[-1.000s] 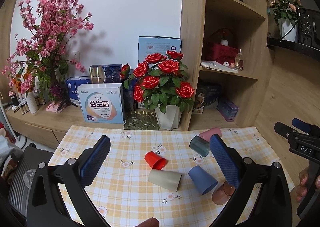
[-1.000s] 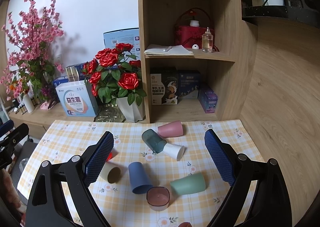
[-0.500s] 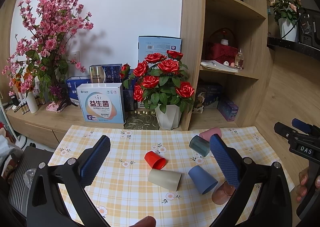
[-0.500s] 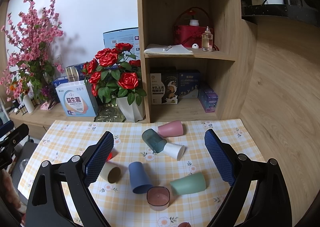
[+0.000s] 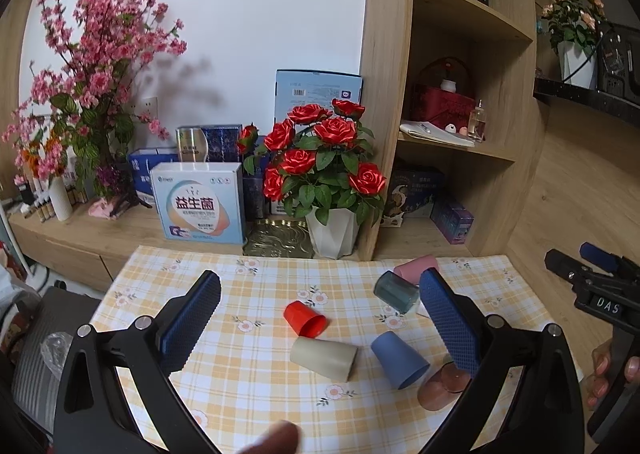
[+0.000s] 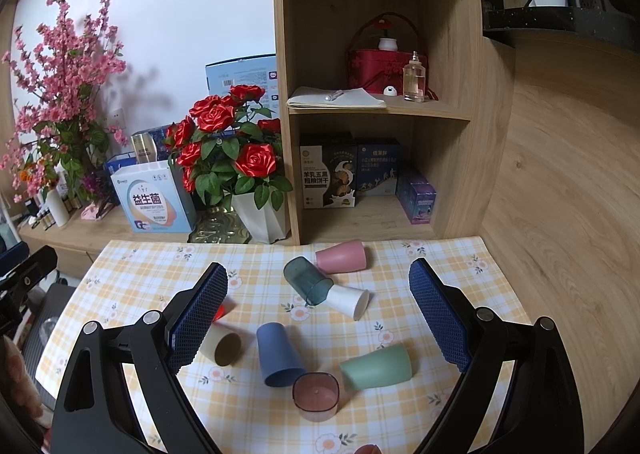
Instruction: Flip cup upside down
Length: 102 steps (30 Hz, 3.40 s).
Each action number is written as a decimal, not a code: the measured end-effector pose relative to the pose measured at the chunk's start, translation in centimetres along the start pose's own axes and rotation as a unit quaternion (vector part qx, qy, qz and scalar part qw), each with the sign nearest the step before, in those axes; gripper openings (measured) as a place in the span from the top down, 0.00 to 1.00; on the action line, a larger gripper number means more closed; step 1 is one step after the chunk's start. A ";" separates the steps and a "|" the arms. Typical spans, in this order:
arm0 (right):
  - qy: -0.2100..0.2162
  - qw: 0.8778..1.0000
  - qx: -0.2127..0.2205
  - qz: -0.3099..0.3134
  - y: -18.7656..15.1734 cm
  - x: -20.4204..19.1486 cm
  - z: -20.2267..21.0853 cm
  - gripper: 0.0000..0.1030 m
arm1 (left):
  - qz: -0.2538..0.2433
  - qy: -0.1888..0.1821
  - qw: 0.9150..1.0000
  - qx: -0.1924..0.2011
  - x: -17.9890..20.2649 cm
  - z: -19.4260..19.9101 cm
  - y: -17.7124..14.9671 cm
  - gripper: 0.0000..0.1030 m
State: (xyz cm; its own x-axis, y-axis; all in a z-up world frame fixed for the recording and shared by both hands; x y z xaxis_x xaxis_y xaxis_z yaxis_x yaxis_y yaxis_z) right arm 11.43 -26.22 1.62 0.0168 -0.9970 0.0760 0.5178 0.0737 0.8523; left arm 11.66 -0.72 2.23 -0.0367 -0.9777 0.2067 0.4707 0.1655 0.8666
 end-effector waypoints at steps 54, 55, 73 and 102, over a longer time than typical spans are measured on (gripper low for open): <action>-0.028 1.000 -0.002 -0.010 -0.3 1.2 -0.1 0.13 | -0.023 0.010 1.000 -0.007 1.2 -0.2 -0.3 0.06; -0.028 1.000 -0.003 -0.010 -0.4 1.2 -0.1 0.13 | -0.022 0.011 1.000 -0.007 1.2 -0.2 -0.3 0.06; -0.035 0.999 -0.002 -0.015 -0.4 1.8 0.0 0.13 | -0.019 0.005 1.000 -0.011 2.1 -0.8 -0.2 0.06; -0.031 0.999 -0.013 -0.011 -0.1 1.9 -1.1 0.13 | -0.034 0.017 0.999 0.016 3.0 0.1 1.2 0.06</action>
State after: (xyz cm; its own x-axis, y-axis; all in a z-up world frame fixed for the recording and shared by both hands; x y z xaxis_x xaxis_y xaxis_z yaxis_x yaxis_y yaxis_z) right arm 12.37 -28.12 1.11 -0.0480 -0.9947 0.0909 0.5402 0.0507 0.8400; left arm 12.01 -3.45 4.01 -0.0376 -0.9905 0.1321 0.4391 0.1023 0.8926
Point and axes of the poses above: each gripper's, at about its wrist camera, not at the fingertips, and z roughly against the way its jaws point, x to its right, y to its top, the point moved 9 cm from there along -z, roughly the way its jaws point, and after that the axes turned 8 degrees about z, right-handed, at the moved point
